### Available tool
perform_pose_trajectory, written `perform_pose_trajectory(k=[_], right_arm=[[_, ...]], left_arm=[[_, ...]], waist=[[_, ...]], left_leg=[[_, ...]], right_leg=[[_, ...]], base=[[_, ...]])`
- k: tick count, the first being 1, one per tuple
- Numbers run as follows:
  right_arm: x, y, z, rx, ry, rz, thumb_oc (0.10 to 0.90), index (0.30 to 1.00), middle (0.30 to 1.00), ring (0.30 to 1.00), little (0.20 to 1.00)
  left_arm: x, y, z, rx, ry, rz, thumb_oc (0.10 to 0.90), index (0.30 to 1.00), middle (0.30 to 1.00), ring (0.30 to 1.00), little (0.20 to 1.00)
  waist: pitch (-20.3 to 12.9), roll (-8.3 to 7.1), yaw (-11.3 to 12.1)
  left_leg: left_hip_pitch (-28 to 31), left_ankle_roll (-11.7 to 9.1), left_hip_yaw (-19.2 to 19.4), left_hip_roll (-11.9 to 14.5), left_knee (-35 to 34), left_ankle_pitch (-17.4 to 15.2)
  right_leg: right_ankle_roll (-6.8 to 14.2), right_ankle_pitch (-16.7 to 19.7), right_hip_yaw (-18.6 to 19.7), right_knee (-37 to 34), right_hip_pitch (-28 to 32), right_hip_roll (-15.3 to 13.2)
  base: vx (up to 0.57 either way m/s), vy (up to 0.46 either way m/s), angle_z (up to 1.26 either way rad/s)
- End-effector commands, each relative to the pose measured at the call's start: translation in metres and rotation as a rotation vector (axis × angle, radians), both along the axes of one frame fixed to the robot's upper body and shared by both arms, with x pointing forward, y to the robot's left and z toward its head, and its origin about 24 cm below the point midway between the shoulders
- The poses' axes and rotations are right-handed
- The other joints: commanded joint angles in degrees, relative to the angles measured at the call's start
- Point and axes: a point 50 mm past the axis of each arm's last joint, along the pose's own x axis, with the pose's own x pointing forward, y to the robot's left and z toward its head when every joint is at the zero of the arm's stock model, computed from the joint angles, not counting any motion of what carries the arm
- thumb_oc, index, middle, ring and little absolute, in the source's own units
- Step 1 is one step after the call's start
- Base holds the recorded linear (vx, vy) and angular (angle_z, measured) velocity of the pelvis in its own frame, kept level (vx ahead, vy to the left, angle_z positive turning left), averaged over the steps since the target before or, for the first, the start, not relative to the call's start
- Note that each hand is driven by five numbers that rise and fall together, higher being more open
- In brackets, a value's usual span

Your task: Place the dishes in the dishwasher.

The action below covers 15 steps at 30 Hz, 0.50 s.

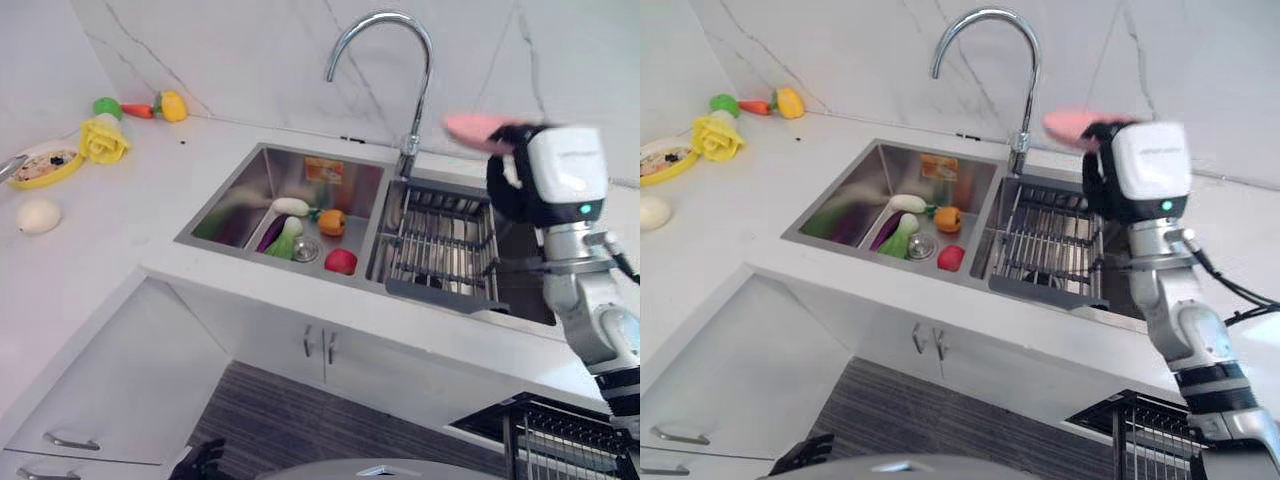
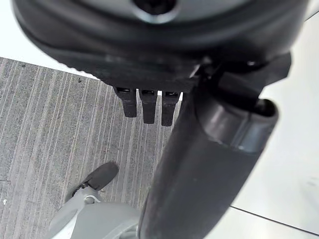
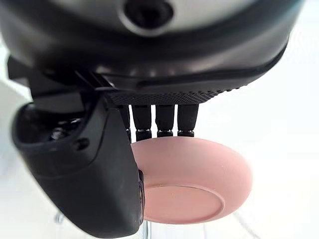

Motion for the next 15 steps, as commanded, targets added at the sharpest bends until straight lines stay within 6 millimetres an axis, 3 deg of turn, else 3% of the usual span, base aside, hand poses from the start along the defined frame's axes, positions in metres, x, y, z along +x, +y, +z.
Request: perform_pose_trajectory(k=[1, 6, 8, 11, 13, 15], right_arm=[[-0.022, 0.009, 0.064, -0.028, -0.316, 0.099, 0.4, 0.3, 0.3, 0.3, 0.3], [-0.043, 0.002, 0.064, -0.077, -0.284, 0.073, 0.4, 0.3, 0.3, 0.3, 0.3], [-0.05, -0.011, 0.061, -0.122, -0.247, -0.014, 0.4, 0.3, 0.3, 0.3, 0.3], [-0.05, -0.02, 0.057, -0.145, -0.224, -0.079, 0.4, 0.3, 0.3, 0.3, 0.3], [-0.055, -0.031, 0.06, -0.184, -0.239, -0.165, 0.4, 0.3, 0.3, 0.3, 0.3], [-0.059, -0.036, 0.061, -0.203, -0.248, -0.202, 0.4, 0.3, 0.3, 0.3, 0.3]], left_arm=[[0.025, -0.04, -0.01, 0.025, -0.033, -0.041, 0.8, 0.9, 0.9, 0.9, 0.9], [0.031, -0.049, -0.01, -0.012, -0.046, -0.053, 0.8, 0.9, 0.9, 0.9, 0.9], [0.034, -0.049, -0.01, -0.018, -0.044, -0.068, 0.8, 0.9, 0.9, 0.9, 0.9], [0.036, -0.045, -0.01, -0.003, -0.032, -0.074, 0.8, 0.9, 0.9, 0.9, 0.9], [0.027, -0.04, -0.012, 0.014, 0.007, -0.107, 0.8, 0.9, 0.9, 0.9, 0.9], [0.022, -0.039, -0.012, 0.024, 0.022, -0.11, 0.8, 0.9, 0.9, 0.9, 0.9]], waist=[[-2.13, -3.09, -0.53], [-0.15, -2.68, -3.55], [2.03, -3.2, -6.04], [2.81, -3.91, -6.69], [2.38, -4.57, -7.25], [2.1, -4.44, -7.04]], left_leg=[[-3.41, 2.78, 1.06, 0.34, 1.2, 2.48], [-2.16, 4.69, 2.01, -2.1, -0.88, 1.18], [-1.0, 5.51, 4.23, -3.08, -2.56, 0.42], [-1.95, 5.27, 7.26, -2.52, -2.63, 0.62], [-3.29, 5.02, 9.26, -2.0, -2.62, 1.01], [-4.04, 5.07, 10.26, -1.5, -2.65, 1.63]], right_leg=[[3.75, -0.32, 0.78, 2.59, -2.71, -5.42], [6.75, 1.97, 1.55, 10.1, -6.65, -10.4], [8.47, 7.38, 2.68, 13.67, -10.97, -13.45], [8.47, 10.7, 2.49, 11.15, -13.36, -13.36], [8.47, 12.77, 1.94, 5.34, -13.85, -12.17], [8.47, 12.84, 1.99, 3.98, -13.86, -12.12]], base=[[0.01, 0.165, -0.1], [0.01, 0.185, -0.12], [-0.04, 0.184, -0.18], [-0.17, 0.067, -0.68], [-0.17, 0.001, -1.1], [-0.14, 0.01, -1.2]])
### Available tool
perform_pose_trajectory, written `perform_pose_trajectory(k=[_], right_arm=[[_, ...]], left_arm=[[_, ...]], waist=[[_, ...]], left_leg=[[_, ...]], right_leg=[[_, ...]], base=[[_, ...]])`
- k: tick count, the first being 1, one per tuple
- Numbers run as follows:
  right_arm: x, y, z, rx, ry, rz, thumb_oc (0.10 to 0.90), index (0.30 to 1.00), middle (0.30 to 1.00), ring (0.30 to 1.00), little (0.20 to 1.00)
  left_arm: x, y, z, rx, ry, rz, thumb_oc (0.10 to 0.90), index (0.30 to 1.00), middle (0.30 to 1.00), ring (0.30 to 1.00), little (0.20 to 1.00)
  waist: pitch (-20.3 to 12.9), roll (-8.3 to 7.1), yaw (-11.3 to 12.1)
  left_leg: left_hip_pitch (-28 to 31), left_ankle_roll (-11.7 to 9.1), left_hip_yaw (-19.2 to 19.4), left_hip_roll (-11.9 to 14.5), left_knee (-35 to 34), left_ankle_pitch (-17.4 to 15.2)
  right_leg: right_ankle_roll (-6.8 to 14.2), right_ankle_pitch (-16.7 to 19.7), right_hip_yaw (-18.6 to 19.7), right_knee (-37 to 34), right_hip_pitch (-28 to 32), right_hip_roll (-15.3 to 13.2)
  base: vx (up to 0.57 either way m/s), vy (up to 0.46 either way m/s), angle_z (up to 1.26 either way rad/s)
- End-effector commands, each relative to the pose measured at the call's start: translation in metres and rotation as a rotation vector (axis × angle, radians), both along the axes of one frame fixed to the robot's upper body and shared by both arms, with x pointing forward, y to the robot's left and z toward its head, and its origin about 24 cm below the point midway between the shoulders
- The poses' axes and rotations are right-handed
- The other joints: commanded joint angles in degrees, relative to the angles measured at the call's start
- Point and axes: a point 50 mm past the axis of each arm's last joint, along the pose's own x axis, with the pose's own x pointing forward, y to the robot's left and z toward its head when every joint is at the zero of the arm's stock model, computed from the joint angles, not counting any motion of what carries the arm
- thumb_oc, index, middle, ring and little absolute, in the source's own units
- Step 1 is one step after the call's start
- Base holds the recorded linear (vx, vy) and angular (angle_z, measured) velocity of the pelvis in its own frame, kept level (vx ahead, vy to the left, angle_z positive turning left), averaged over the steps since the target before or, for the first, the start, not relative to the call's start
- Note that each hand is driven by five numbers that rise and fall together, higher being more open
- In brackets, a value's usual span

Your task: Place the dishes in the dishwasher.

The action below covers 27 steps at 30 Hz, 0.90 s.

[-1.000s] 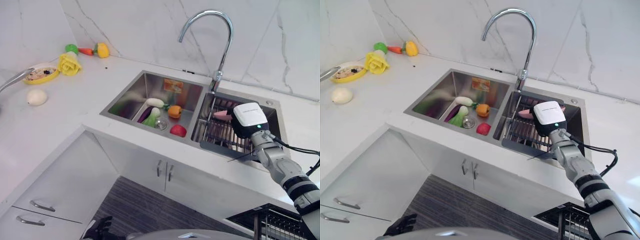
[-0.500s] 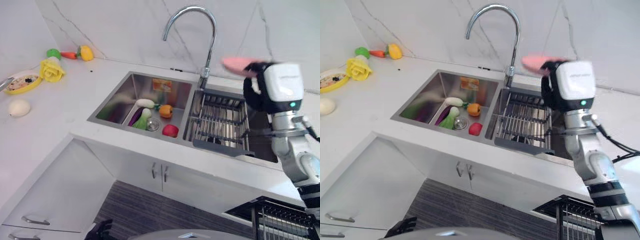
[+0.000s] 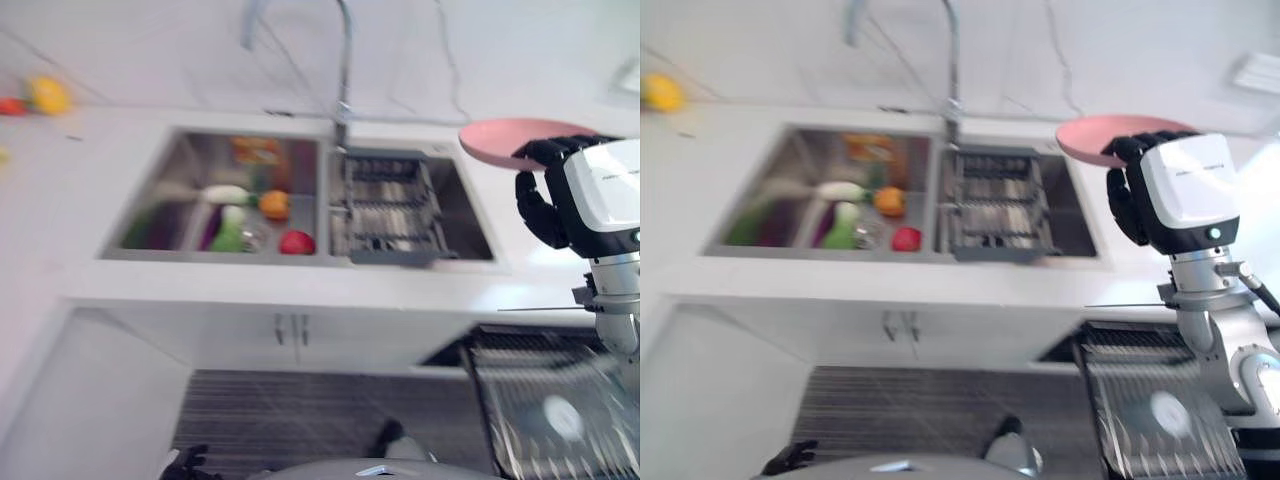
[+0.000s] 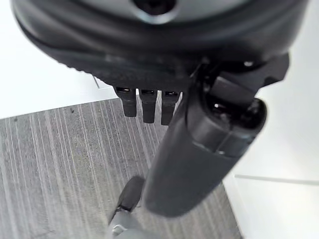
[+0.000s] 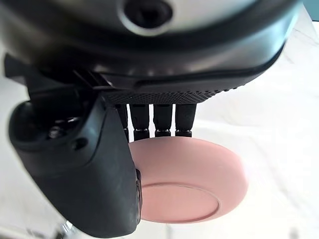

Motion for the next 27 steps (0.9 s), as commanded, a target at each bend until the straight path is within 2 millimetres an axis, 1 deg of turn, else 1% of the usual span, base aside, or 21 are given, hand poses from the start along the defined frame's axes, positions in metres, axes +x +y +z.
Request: perform_pose_trajectory(k=[1, 4, 5, 6, 7, 9, 10, 11, 13, 14, 15, 16, 18, 20, 21, 22, 23, 24, 25, 26, 27], right_arm=[[-0.016, -0.015, 0.08, -0.087, -0.432, -0.111, 0.4, 0.3, 0.3, 0.3, 0.3], [-0.01, -0.024, 0.071, -0.077, -0.396, -0.149, 0.4, 0.3, 0.3, 0.3, 0.3], [-0.005, -0.026, 0.062, -0.064, -0.346, -0.165, 0.4, 0.3, 0.3, 0.3, 0.3], [-0.004, -0.026, 0.055, -0.049, -0.321, -0.17, 0.4, 0.3, 0.3, 0.3, 0.3], [-0.004, -0.026, 0.055, -0.048, -0.319, -0.17, 0.4, 0.3, 0.3, 0.3, 0.3], [-0.003, -0.024, 0.045, -0.024, -0.277, -0.164, 0.4, 0.3, 0.3, 0.3, 0.3], [-0.002, -0.025, 0.04, -0.017, -0.257, -0.171, 0.4, 0.3, 0.3, 0.3, 0.3], [0.003, -0.02, 0.023, 0.03, -0.2, -0.15, 0.4, 0.3, 0.3, 0.3, 0.3], [0.006, -0.014, 0.016, 0.042, -0.163, -0.121, 0.4, 0.3, 0.3, 0.3, 0.3], [0.008, -0.006, 0.002, 0.07, -0.097, -0.077, 0.4, 0.3, 0.3, 0.3, 0.3], [0.009, -0.006, 0.001, 0.07, -0.096, -0.075, 0.4, 0.3, 0.3, 0.3, 0.3], [0.008, 0.002, -0.011, 0.077, -0.027, -0.035, 0.4, 0.3, 0.3, 0.3, 0.3], [0.009, 0.003, -0.011, 0.076, -0.025, -0.033, 0.4, 0.3, 0.3, 0.3, 0.3], [0.009, 0.011, -0.032, 0.114, 0.074, 0.007, 0.4, 0.3, 0.3, 0.3, 0.3], [0.008, 0.019, -0.048, 0.143, 0.144, 0.044, 0.4, 0.3, 0.3, 0.3, 0.3], [0.009, 0.022, -0.061, 0.158, 0.205, 0.056, 0.4, 0.3, 0.3, 0.3, 0.3], [0.011, 0.022, -0.062, 0.158, 0.204, 0.06, 0.4, 0.3, 0.3, 0.3, 0.3], [0.015, 0.023, -0.07, 0.16, 0.248, 0.062, 0.4, 0.3, 0.3, 0.3, 0.3], [0.016, 0.024, -0.07, 0.159, 0.246, 0.065, 0.4, 0.3, 0.3, 0.3, 0.3], [0.022, 0.028, -0.072, 0.154, 0.265, 0.085, 0.4, 0.3, 0.3, 0.3, 0.3], [0.026, 0.031, -0.073, 0.148, 0.282, 0.098, 0.4, 0.3, 0.3, 0.3, 0.3]], left_arm=[[0.01, -0.053, -0.015, -0.112, -0.03, -0.018, 0.8, 0.9, 0.9, 0.9, 0.9], [0.001, -0.049, -0.016, -0.1, -0.023, 0.081, 0.8, 0.9, 0.9, 0.9, 0.9], [-0.006, -0.05, -0.017, -0.112, -0.014, 0.146, 0.8, 0.9, 0.9, 0.9, 0.9], [-0.004, -0.052, -0.018, -0.125, -0.021, 0.154, 0.8, 0.9, 0.9, 0.9, 0.9], [-0.005, -0.052, -0.018, -0.124, -0.02, 0.155, 0.8, 0.9, 0.9, 0.9, 0.9], [0.0, -0.054, -0.017, -0.141, -0.043, 0.153, 0.8, 0.9, 0.9, 0.9, 0.9], [0.002, -0.053, -0.016, -0.138, -0.055, 0.16, 0.8, 0.9, 0.9, 0.9, 0.9], [0.008, -0.052, -0.015, -0.14, -0.077, 0.178, 0.8, 0.9, 0.9, 0.9, 0.9], [0.009, -0.053, -0.015, -0.142, -0.087, 0.197, 0.8, 0.9, 0.9, 0.9, 0.9], [0.013, -0.056, -0.016, -0.148, -0.089, 0.203, 0.8, 0.9, 0.9, 0.9, 0.9], [0.012, -0.056, -0.016, -0.148, -0.088, 0.205, 0.8, 0.9, 0.9, 0.9, 0.9], [0.014, -0.061, -0.016, -0.159, -0.092, 0.205, 0.8, 0.9, 0.9, 0.9, 0.9], [0.013, -0.061, -0.016, -0.16, -0.09, 0.207, 0.8, 0.9, 0.9, 0.9, 0.9], [0.019, -0.068, -0.016, -0.178, -0.103, 0.171, 0.8, 0.9, 0.9, 0.9, 0.9], [0.02, -0.073, -0.017, -0.193, -0.105, 0.157, 0.8, 0.9, 0.9, 0.9, 0.9], [0.021, -0.075, -0.017, -0.195, -0.106, 0.155, 0.8, 0.9, 0.9, 0.9, 0.9], [0.021, -0.075, -0.017, -0.195, -0.107, 0.159, 0.8, 0.9, 0.9, 0.9, 0.9], [0.022, -0.076, -0.017, -0.196, -0.105, 0.159, 0.8, 0.9, 0.9, 0.9, 0.9], [0.022, -0.076, -0.017, -0.196, -0.106, 0.162, 0.8, 0.9, 0.9, 0.9, 0.9], [0.028, -0.076, -0.016, -0.188, -0.123, 0.15, 0.8, 0.9, 0.9, 0.9, 0.9], [0.031, -0.075, -0.015, -0.182, -0.135, 0.151, 0.8, 0.9, 0.9, 0.9, 0.9]], waist=[[-3.02, 2.41, 0.15], [-3.3, 3.33, 1.48], [-3.98, 3.41, 2.58], [-4.46, 3.33, 2.88], [-4.46, 3.24, 3.12], [-5.65, 2.58, 4.64], [-6.07, 1.95, 5.66], [-6.57, 1.46, 7.17], [-6.63, 1.62, 7.64], [-6.47, 2.02, 7.82], [-6.46, 2.13, 7.81], [-6.2, 2.82, 7.31], [-6.14, 3.03, 7.37], [-5.59, 3.77, 7.35], [-5.18, 4.67, 7.25], [-4.66, 5.0, 7.31], [-4.49, 5.09, 7.19], [-3.84, 5.2, 7.95], [-3.74, 5.28, 7.8], [-2.37, 5.44, 9.5], [-1.81, 5.4, 10.18]], left_leg=[[-4.9, 1.72, -3.37, 4.01, -0.35, 3.2], [-6.12, 1.9, -1.52, 5.11, -0.19, 4.02], [-7.14, 2.09, -0.59, 5.68, -0.04, 4.86], [-7.5, 2.06, 0.28, 6.07, 0.05, 5.27], [-7.34, 1.99, 0.53, 6.07, 0.04, 5.29], [-8.08, 1.47, 2.63, 7.38, 0.95, 6.12], [-8.53, 0.65, 3.19, 8.18, 1.36, 7.38], [-8.8, -0.4, 3.84, 9.76, 2.54, 8.8], [-8.45, -1.46, 4.34, 11.54, 3.15, 9.7], [-8.83, -2.98, 4.67, 13.84, 4.52, 11.53], [-8.79, -3.22, 4.66, 14.23, 4.68, 11.72], [-8.05, -4.29, 5.28, 15.9, 5.32, 13.23], [-7.82, -4.63, 5.37, 16.38, 5.44, 13.48], [-7.38, -5.76, 5.74, 18.28, 6.34, 14.98], [-6.85, -7.26, 5.68, 20.89, 7.36, 16.47], [-6.65, -7.94, 5.42, 21.95, 8.64, 16.94], [-6.58, -8.11, 5.38, 22.28, 8.97, 16.89], [-7.47, -9.19, 3.54, 22.92, 12.11, 17.63], [-7.66, -9.39, 3.31, 23.36, 12.69, 17.51], [-10.2, -9.87, -3.63, 22.14, 15.56, 18.4], [-11.86, -9.67, -8.63, 20.46, 16.36, 17.47]], right_leg=[[5.96, 6.35, -0.81, -1.02, 1.23, -5.99], [5.68, 2.51, -0.51, 1.43, 3.59, -6.36], [5.43, 0.54, 1.32, 3.57, 6.84, -6.89], [5.55, 0.25, 2.6, 4.89, 8.42, -7.15], [5.54, 0.16, 2.92, 5.06, 8.29, -7.2], [5.55, -0.31, 3.0, 3.46, 11.73, -6.48], [5.39, -1.5, 2.67, 1.01, 12.66, -4.86], [4.99, -4.1, 2.51, -1.51, 12.43, -2.9], [3.86, -5.55, 3.19, -2.79, 12.64, -0.98], [2.65, -7.53, 3.24, -4.18, 13.18, 1.73], [2.41, -7.74, 3.27, -4.19, 13.24, 2.06], [1.27, -9.65, 3.23, -4.47, 13.25, 3.95], [0.98, -9.9, 3.38, -4.48, 13.4, 4.36], [-0.34, -11.91, 3.6, -4.66, 13.38, 6.42], [-1.42, -13.93, 4.11, -4.81, 13.81, 8.42], [-2.33, -14.97, 4.46, -4.81, 14.11, 9.44], [-2.47, -15.11, 4.52, -4.81, 14.25, 9.63], [-3.03, -16.14, 4.82, -4.81, 14.72, 10.17], [-3.16, -16.31, 4.8, -4.81, 14.78, 10.39], [-4.05, -17.0, 5.7, -4.81, 15.12, 10.68], [-4.59, -17.16, 6.21, -4.81, 15.28, 10.81]], base=[[-0.19, 0.046, -0.92], [-0.17, 0.004, -0.83], [-0.26, -0.071, -0.96], [-0.18, -0.059, -0.94], [-0.16, -0.144, -1.07], [-0.09, -0.137, -0.85], [-0.1, -0.253, -0.52], [-0.14, -0.341, -0.45], [-0.11, -0.307, -0.96], [-0.05, -0.234, -0.95], [-0.1, -0.35, -0.95], [-0.04, -0.181, -0.71], [-0.03, -0.147, -0.56], [-0.07, -0.271, -0.18], [-0.1, -0.353, -0.07], [-0.07, -0.28, -0.07], [-0.07, -0.211, -0.31], [-0.04, -0.114, -0.42], [-0.11, -0.153, -0.55], [-0.08, -0.078, -0.48], [-0.08, -0.063, -0.54]])
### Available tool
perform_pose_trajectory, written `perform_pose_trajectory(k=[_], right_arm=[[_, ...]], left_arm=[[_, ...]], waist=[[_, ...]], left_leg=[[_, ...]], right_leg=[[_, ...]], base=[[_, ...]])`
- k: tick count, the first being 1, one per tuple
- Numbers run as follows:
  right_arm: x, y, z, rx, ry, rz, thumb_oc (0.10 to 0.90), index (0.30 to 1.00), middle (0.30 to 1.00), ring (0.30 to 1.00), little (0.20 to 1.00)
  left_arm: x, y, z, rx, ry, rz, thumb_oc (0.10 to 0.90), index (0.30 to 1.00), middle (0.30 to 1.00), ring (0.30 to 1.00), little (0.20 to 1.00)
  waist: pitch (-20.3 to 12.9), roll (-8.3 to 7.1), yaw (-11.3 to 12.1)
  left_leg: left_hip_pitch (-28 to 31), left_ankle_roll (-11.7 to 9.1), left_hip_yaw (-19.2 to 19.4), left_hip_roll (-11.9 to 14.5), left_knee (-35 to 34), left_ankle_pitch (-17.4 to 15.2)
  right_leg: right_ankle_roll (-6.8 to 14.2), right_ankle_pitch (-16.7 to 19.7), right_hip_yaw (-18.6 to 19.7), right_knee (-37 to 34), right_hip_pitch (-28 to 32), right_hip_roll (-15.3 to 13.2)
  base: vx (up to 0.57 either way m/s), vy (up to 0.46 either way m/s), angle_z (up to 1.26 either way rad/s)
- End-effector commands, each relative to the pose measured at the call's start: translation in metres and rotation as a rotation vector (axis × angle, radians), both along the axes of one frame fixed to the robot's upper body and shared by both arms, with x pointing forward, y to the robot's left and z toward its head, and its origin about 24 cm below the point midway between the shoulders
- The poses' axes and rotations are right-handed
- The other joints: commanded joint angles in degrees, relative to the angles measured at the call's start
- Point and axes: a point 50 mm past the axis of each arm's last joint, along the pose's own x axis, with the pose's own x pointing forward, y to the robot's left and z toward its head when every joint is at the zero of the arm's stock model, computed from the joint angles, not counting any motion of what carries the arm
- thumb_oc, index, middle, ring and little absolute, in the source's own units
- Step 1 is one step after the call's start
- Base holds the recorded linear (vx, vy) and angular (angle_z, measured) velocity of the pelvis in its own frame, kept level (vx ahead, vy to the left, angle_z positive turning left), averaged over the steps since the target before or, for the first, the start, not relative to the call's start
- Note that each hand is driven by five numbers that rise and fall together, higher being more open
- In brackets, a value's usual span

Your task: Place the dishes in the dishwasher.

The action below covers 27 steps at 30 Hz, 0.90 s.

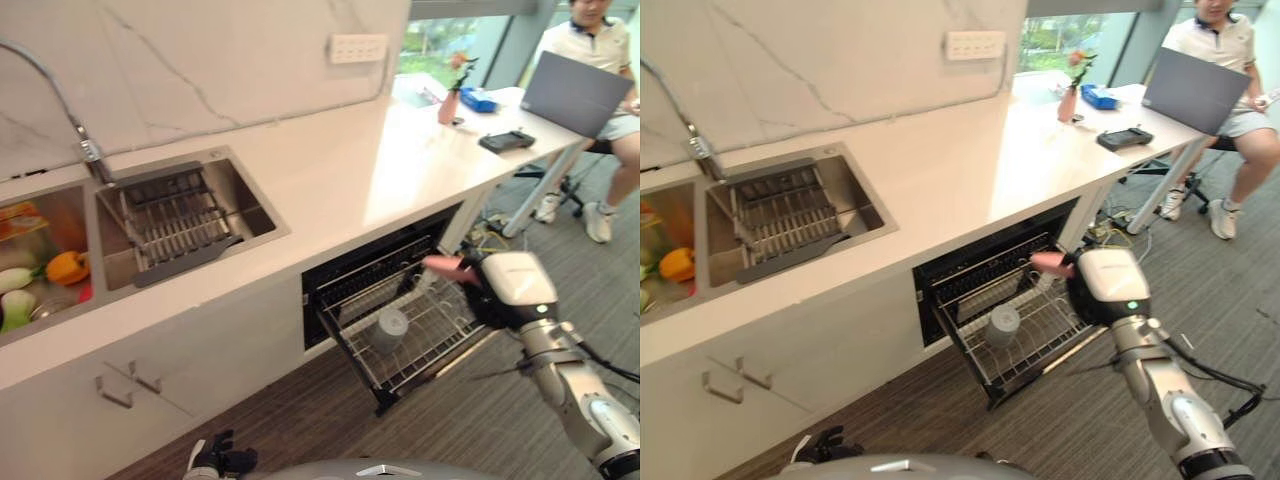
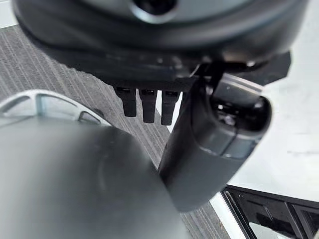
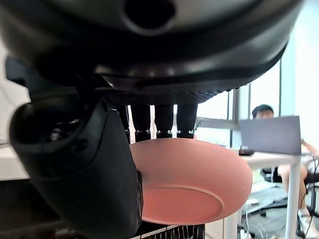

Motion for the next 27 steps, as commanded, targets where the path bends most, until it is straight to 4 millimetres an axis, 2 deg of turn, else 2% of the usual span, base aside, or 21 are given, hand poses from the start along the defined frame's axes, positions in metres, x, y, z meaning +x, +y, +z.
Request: perform_pose_trajectory(k=[1, 2, 3, 5, 6, 9, 11, 13, 16, 17, 24, 25, 27], right_arm=[[0.04, 0.003, 0.072, 0.025, -0.334, 0.043, 0.4, 0.3, 0.3, 0.3, 0.3], [0.043, 0.003, 0.061, 0.025, -0.274, 0.043, 0.4, 0.3, 0.3, 0.3, 0.3], [0.044, 0.002, 0.055, 0.021, -0.242, 0.043, 0.4, 0.3, 0.3, 0.3, 0.3], [0.044, 0.0, 0.047, 0.013, -0.21, 0.031, 0.4, 0.3, 0.3, 0.3, 0.3], [0.044, -0.001, 0.04, 0.017, -0.182, 0.019, 0.4, 0.3, 0.3, 0.3, 0.3], [0.043, -0.003, 0.027, 0.001, -0.125, 0.005, 0.4, 0.3, 0.3, 0.3, 0.3], [0.047, -0.002, 0.023, -0.007, -0.102, 0.008, 0.4, 0.3, 0.3, 0.3, 0.3], [0.052, -0.004, 0.009, -0.006, -0.039, -0.02, 0.4, 0.3, 0.3, 0.3, 0.3], [0.053, -0.002, 0.008, -0.004, -0.041, -0.016, 0.4, 0.3, 0.3, 0.3, 0.3], [0.057, -0.007, -0.003, -0.004, 0.014, -0.057, 0.4, 0.3, 0.3, 0.3, 0.3], [0.066, -0.003, -0.009, 0.013, 0.032, -0.076, 0.4, 0.3, 0.3, 0.3, 0.3], [0.067, -0.001, -0.015, 0.028, 0.054, -0.09, 0.8, 0.9, 0.9, 0.9, 0.9], [0.068, 0.002, -0.014, 0.087, 0.039, -0.118, 0.8, 0.9, 0.9, 0.9, 0.9]], left_arm=[[0.012, -0.024, -0.002, -0.036, -0.034, -0.061, 0.8, 0.9, 0.9, 0.9, 0.9], [0.011, -0.021, -0.002, -0.031, -0.036, -0.048, 0.8, 0.9, 0.9, 0.9, 0.9], [0.01, -0.02, -0.002, -0.032, -0.035, -0.039, 0.8, 0.9, 0.9, 0.9, 0.9], [0.008, -0.019, -0.002, -0.031, -0.026, -0.038, 0.8, 0.9, 0.9, 0.9, 0.9], [0.005, -0.019, -0.003, -0.029, -0.017, -0.05, 0.8, 0.9, 0.9, 0.9, 0.9], [-0.003, -0.02, -0.004, -0.026, 0.018, -0.103, 0.8, 0.9, 0.9, 0.9, 0.9], [-0.004, -0.021, -0.005, -0.025, 0.025, -0.13, 0.8, 0.9, 0.9, 0.9, 0.9], [0.001, -0.02, -0.003, -0.023, 0.008, -0.159, 0.8, 0.9, 0.9, 0.9, 0.9], [0.001, -0.019, -0.003, -0.023, 0.007, -0.155, 0.8, 0.9, 0.9, 0.9, 0.9], [0.003, -0.017, -0.002, -0.022, -0.005, -0.157, 0.8, 0.9, 0.9, 0.9, 0.9], [0.0, -0.019, -0.003, -0.027, 0.01, -0.166, 0.8, 0.9, 0.9, 0.9, 0.9], [-0.006, -0.022, -0.005, -0.039, 0.03, -0.177, 0.8, 0.9, 0.9, 0.9, 0.9], [-0.01, -0.025, -0.006, -0.049, 0.041, -0.172, 0.8, 0.9, 0.9, 0.9, 0.9]], waist=[[2.41, 0.42, 4.19], [2.64, 0.11, 5.54], [2.46, 0.03, 5.73], [2.02, 0.04, 5.31], [1.62, 0.34, 5.33], [0.31, 0.87, 4.96], [-0.21, 1.3, 4.91], [-0.78, 1.9, 5.25], [-0.76, 1.79, 4.96], [-1.2, 2.11, 5.81], [-1.53, 2.27, 6.6], [-1.65, 2.47, 7.03], [-1.7, 2.63, 7.06]], left_leg=[[-8.81, -1.46, -9.21, -4.21, -2.09, 5.52], [-10.05, 0.21, -15.51, -7.9, -2.81, 1.98], [-9.86, 0.83, -16.4, -8.99, -3.51, 0.53], [-8.8, 1.37, -15.11, -9.51, -5.17, -0.27], [-8.44, 1.19, -14.43, -9.42, -5.92, 0.64], [-6.93, 1.56, -12.67, -9.76, -8.94, 0.58], [-5.99, 2.08, -13.21, -11.03, -11.25, 0.24], [-5.22, 2.3, -13.95, -12.46, -13.89, 0.27], [-5.12, 2.37, -13.95, -12.67, -14.27, 0.45], [-4.84, 2.74, -14.46, -13.67, -15.22, 0.33], [-4.97, 3.25, -15.25, -14.76, -16.45, 0.52], [-5.11, 3.46, -15.64, -15.07, -16.68, 0.56], [-5.18, 3.61, -15.7, -15.3, -16.91, 0.53]], right_leg=[[6.44, -8.47, -3.08, 0.81, 4.83, -5.95], [6.23, -8.16, -2.14, 0.81, 4.88, -6.15], [6.35, -7.93, -1.93, 0.81, 4.79, -6.21], [6.75, -7.65, -2.37, 0.81, 4.71, -6.4], [6.75, -7.68, -2.58, 0.81, 4.74, -6.21], [7.06, -7.15, -3.55, 0.81, 5.01, -5.96], [7.55, -6.5, -4.17, 0.81, 5.14, -6.43], [8.11, -5.7, -4.7, 0.81, 5.05, -6.94], [8.2, -5.65, -4.77, 0.81, 5.03, -7.04], [8.62, -5.07, -5.52, 0.85, 5.05, -7.55], [9.06, -4.61, -6.38, 0.88, 4.97, -8.35], [9.12, -4.53, -7.04, 0.92, 5.0, -8.58], [9.22, -4.38, -7.4, 0.92, 5.06, -8.82]], base=[[-0.03, -0.013, -0.73], [-0.01, 0.016, -0.68], [0.0, 0.025, -0.67], [0.02, 0.037, -0.46], [0.03, 0.028, -0.33], [0.06, 0.079, 0.08], [0.04, 0.113, 0.26], [0.02, 0.11, 0.16], [0.02, 0.058, 0.14], [0.04, 0.124, 0.13], [0.03, 0.059, 0.17], [0.02, 0.042, 0.1], [0.03, 0.056, 0.1]])
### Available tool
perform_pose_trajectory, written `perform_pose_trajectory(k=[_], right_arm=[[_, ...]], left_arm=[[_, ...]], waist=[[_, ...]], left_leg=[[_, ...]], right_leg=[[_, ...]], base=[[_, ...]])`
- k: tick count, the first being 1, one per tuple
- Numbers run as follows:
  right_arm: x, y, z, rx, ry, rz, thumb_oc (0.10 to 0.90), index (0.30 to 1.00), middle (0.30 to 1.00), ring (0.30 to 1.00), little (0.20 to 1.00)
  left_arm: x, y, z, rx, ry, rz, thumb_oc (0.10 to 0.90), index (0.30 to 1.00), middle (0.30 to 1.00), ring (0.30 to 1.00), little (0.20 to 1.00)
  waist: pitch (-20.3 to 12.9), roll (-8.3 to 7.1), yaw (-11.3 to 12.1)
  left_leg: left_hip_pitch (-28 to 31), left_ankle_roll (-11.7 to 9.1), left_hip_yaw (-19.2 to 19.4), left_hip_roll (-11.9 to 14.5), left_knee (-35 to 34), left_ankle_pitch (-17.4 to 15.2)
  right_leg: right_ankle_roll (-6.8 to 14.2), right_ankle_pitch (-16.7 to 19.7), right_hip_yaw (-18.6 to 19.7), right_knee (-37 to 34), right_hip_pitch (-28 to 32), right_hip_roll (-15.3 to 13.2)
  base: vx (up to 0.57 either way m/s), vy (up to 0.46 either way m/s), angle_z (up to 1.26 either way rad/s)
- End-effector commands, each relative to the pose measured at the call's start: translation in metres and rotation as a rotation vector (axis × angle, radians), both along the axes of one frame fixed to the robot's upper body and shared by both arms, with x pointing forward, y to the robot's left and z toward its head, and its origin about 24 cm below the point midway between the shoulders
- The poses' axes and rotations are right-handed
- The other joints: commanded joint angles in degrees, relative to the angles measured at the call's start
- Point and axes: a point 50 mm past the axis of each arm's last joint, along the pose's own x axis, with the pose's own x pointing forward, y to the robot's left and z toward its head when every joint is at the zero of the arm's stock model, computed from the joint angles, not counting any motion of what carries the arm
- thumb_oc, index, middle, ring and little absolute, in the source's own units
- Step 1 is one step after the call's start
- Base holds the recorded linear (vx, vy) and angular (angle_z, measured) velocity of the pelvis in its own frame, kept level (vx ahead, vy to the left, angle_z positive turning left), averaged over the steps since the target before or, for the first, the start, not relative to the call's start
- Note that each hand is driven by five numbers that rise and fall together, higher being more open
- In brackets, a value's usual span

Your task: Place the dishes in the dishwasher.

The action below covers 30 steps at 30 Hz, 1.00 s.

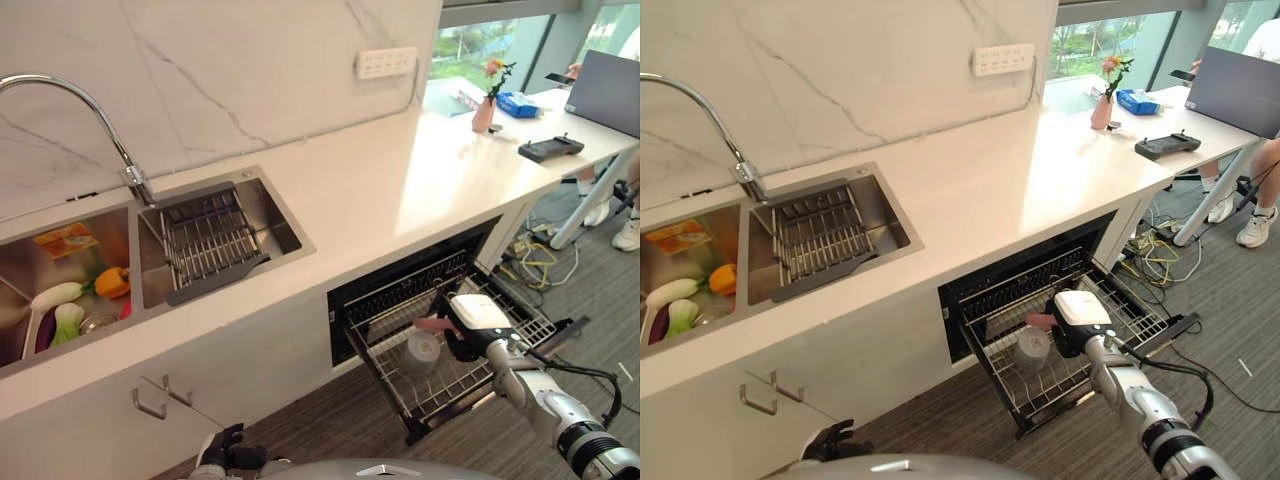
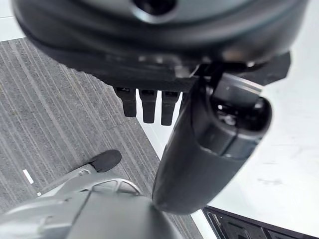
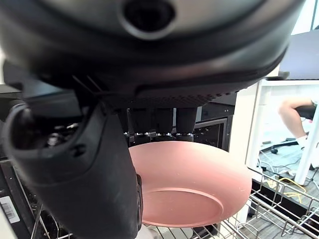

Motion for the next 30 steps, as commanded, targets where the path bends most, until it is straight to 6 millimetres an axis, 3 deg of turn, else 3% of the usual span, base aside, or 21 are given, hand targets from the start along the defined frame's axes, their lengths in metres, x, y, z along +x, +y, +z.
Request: perform_pose_trajectory(k=[1, 10, 15, 20, 22, 24, 25, 26, 27, 30], right_arm=[[0.051, 0.005, 0.055, 0.124, -0.292, -0.058, 0.8, 0.9, 0.9, 0.9, 0.9], [0.052, 0.028, 0.073, 0.272, -0.391, -0.026, 0.8, 0.9, 0.9, 0.9, 0.9], [0.049, 0.033, 0.103, 0.315, -0.524, 0.033, 0.8, 0.9, 0.9, 0.9, 0.9], [0.04, 0.024, 0.128, 0.304, -0.618, 0.058, 0.8, 0.9, 0.9, 0.9, 0.9], [0.03, 0.002, 0.147, 0.246, -0.696, 0.024, 0.8, 0.9, 0.9, 0.9, 0.9], [0.022, -0.022, 0.151, 0.188, -0.717, -0.054, 0.8, 0.9, 0.9, 0.9, 0.9], [0.021, -0.023, 0.152, 0.187, -0.717, -0.056, 0.8, 0.9, 0.9, 0.9, 0.9], [0.011, -0.052, 0.151, 0.124, -0.731, -0.181, 0.8, 0.9, 0.9, 0.9, 0.9], [0.011, -0.053, 0.151, 0.123, -0.733, -0.184, 0.8, 0.9, 0.9, 0.9, 0.9], [-0.018, -0.106, 0.125, 0.053, -0.671, -0.477, 0.8, 0.9, 0.9, 0.9, 0.9]], left_arm=[[-0.006, -0.017, -0.005, -0.028, 0.053, -0.113, 0.8, 0.9, 0.9, 0.9, 0.9], [-0.011, -0.021, -0.007, -0.031, 0.07, -0.099, 0.8, 0.9, 0.9, 0.9, 0.9], [-0.005, -0.023, -0.006, -0.034, 0.05, -0.097, 0.8, 0.9, 0.9, 0.9, 0.9], [0.003, -0.023, -0.004, -0.043, 0.021, -0.081, 0.8, 0.9, 0.9, 0.9, 0.9], [0.006, -0.021, -0.004, -0.044, 0.011, -0.063, 0.8, 0.9, 0.9, 0.9, 0.9], [0.005, -0.021, -0.004, -0.049, 0.012, -0.052, 0.8, 0.9, 0.9, 0.9, 0.9], [0.005, -0.022, -0.004, -0.051, 0.012, -0.055, 0.8, 0.9, 0.9, 0.9, 0.9], [0.001, -0.021, -0.005, -0.053, 0.023, -0.031, 0.8, 0.9, 0.9, 0.9, 0.9], [0.001, -0.022, -0.005, -0.054, 0.023, -0.034, 0.8, 0.9, 0.9, 0.9, 0.9], [0.002, -0.021, -0.005, -0.062, 0.013, 0.003, 0.8, 0.9, 0.9, 0.9, 0.9]], waist=[[0.41, 0.28, 1.15], [0.39, 0.58, 0.86], [0.25, 0.32, -0.25], [0.27, -0.02, -1.74], [0.39, -0.3, -3.57], [0.5, -0.36, -4.87], [0.51, -0.27, -4.65], [0.59, -0.37, -5.9], [0.59, -0.31, -5.65], [0.86, -0.41, -7.0]], left_leg=[[-2.67, -2.11, -0.61, 2.47, 1.27, 2.86], [-2.69, -1.72, -1.16, 2.2, 1.09, 2.59], [-2.0, -1.62, -0.86, 2.42, 1.42, 2.11], [-1.72, -1.63, -0.23, 2.68, 2.07, 1.66], [-1.67, -1.61, 0.51, 2.96, 2.72, 1.24], [-1.47, -1.53, 1.28, 3.03, 3.07, 0.8], [-1.44, -1.51, 1.36, 3.03, 3.11, 0.75], [-1.14, -1.38, 2.29, 2.99, 3.22, 0.3], [-1.08, -1.35, 2.41, 2.97, 3.22, 0.25], [-0.54, -1.11, 4.1, 2.52, 3.12, -0.47]], right_leg=[[4.41, -4.5, -2.06, 0.77, 1.89, -3.21], [4.5, -4.41, -2.29, 0.81, 1.91, -3.62], [4.42, -4.49, -1.84, 0.87, 2.18, -3.72], [4.3, -4.57, -1.41, 0.91, 2.22, -3.66], [4.27, -4.58, -0.64, 0.91, 2.03, -3.54], [4.33, -4.45, -0.04, 0.92, 1.69, -3.58], [4.34, -4.43, 0.03, 0.93, 1.68, -3.59], [4.56, -4.08, 0.67, 0.94, 1.2, -3.75], [4.59, -4.05, 0.78, 0.94, 1.16, -3.78], [5.13, -3.24, 2.13, 0.98, -0.01, -4.36]], base=[[0.02, 0.041, 0.15], [0.01, 0.01, 0.05], [0.0, -0.004, -0.01], [0.0, -0.02, -0.08], [0.0, -0.012, -0.02], [0.0, -0.007, -0.13], [0.0, -0.006, -0.22], [0.0, 0.0, -0.2], [0.0, 0.0, -0.36], [-0.01, 0.003, -0.44]])
